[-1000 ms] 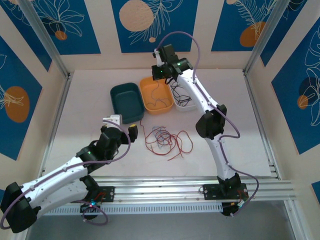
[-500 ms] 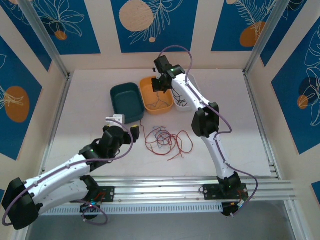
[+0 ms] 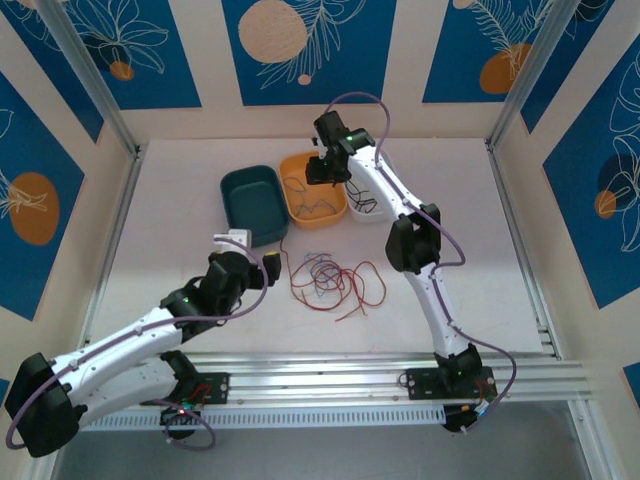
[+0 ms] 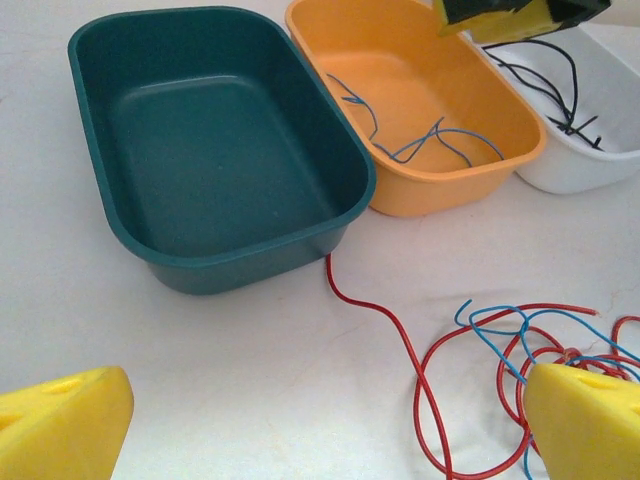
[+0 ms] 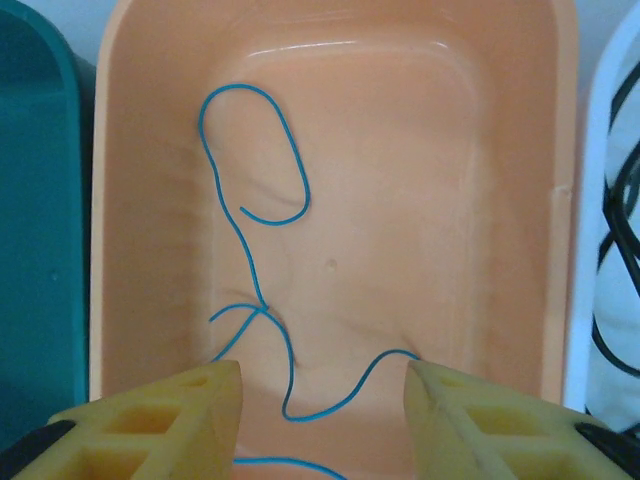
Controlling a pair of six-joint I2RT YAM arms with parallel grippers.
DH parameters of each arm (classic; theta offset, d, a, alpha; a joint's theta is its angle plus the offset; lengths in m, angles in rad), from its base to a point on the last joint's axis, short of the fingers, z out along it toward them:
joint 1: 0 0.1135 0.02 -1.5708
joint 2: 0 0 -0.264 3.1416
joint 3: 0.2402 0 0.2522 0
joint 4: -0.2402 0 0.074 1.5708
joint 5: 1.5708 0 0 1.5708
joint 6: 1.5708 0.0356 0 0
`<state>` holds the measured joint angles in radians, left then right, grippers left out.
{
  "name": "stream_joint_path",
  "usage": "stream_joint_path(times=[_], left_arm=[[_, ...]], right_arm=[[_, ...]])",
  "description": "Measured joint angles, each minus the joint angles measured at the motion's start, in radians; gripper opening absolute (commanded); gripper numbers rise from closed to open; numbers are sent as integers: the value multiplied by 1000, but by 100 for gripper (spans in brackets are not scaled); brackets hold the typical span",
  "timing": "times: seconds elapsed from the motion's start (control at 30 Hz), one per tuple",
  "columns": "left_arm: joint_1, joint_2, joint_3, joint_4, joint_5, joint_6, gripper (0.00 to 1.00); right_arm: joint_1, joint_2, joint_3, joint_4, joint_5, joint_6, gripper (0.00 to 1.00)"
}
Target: Untangle the cables
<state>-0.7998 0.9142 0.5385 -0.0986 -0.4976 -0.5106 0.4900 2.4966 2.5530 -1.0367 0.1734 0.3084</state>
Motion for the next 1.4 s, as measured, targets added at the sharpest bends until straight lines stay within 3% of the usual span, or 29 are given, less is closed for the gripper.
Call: stream_joint_path(times=[0.23,0.47,0.7,1.07,1.4], left_arm=[[8,26,15,0,-1,-29,100],[76,29,15,0,31,-91,100],[161,63,15,0,122,-147,100],[191,69,14,-21,163,-174,100],[194,69,-12,-21,181,-203,100]], right_arm=[[32,-245,-249,47,-10,0,48],[115,-623,-709,177,18,-1,54],[158,-877,-1029,187,107,137,56],[358,-879,-1155,135,137,525,67],[308,-819,-1219,226,68,663,67]])
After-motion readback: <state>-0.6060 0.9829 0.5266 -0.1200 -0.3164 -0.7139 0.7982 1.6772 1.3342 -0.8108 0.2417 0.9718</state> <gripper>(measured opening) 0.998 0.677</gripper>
